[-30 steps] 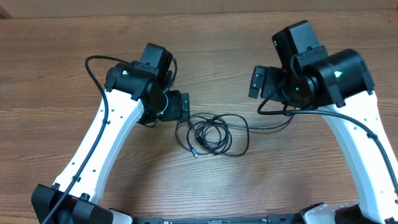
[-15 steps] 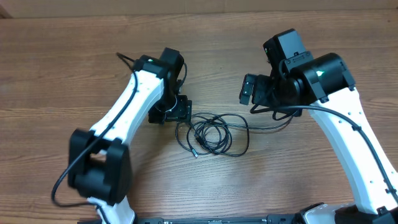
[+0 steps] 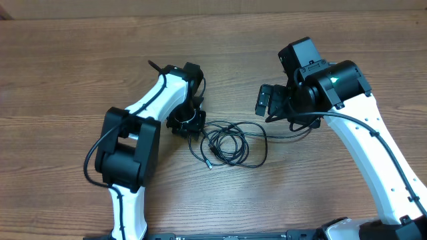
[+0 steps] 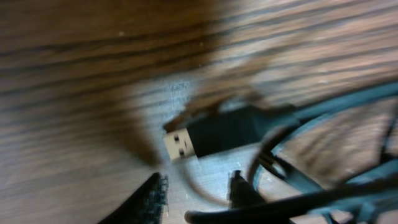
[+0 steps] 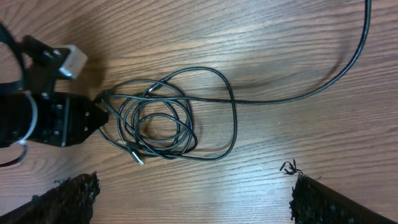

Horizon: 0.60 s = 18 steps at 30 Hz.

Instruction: Untangle cables

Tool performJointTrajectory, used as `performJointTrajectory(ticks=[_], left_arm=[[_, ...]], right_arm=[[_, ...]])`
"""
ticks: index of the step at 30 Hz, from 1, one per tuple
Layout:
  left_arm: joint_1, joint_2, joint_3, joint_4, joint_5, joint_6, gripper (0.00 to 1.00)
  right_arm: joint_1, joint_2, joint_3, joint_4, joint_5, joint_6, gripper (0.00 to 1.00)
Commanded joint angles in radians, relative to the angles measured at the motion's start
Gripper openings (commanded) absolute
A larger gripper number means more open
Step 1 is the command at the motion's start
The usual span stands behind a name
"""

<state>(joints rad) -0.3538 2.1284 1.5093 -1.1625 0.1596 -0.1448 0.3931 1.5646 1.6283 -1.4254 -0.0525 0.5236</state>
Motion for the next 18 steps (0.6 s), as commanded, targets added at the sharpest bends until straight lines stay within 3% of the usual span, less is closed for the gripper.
performJointTrajectory(ticks=[1,9,18], left_arm=[[0.001,0.026,-0.004,-0.008,0.016,0.033,0.29],[0.001,0.013,0.069,-0.084,0.017,0.033,0.04],[0.001,0.008,0.357,-0.32,0.017,0.033,0.04]], right_arm=[[-0.002,-0.001,-0.005,0.013,-0.006,0.004,1.0],[-0.002,-0.001,-0.005,0.018,-0.006,0.004,1.0],[-0.002,-0.001,-0.006,0.011,-0.006,0.004,1.0]])
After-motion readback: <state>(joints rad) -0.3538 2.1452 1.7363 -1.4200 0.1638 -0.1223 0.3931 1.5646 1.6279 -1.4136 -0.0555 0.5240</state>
